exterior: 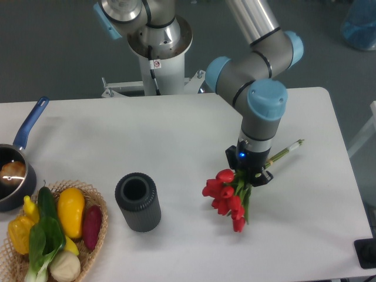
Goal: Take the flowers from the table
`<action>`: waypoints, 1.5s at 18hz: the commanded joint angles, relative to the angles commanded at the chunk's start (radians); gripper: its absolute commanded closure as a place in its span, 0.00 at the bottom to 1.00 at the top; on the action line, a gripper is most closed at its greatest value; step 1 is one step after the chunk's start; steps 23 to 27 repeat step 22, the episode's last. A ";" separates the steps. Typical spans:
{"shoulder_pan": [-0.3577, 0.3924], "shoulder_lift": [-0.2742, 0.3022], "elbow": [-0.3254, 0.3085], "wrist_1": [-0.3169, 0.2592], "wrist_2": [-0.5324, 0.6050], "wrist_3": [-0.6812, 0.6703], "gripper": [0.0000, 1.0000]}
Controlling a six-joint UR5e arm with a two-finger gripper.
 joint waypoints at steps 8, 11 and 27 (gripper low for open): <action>0.020 -0.003 0.121 -0.055 0.012 -0.065 0.90; 0.018 0.000 0.152 -0.069 0.038 -0.069 0.90; 0.014 0.028 0.224 -0.284 0.153 -0.065 0.93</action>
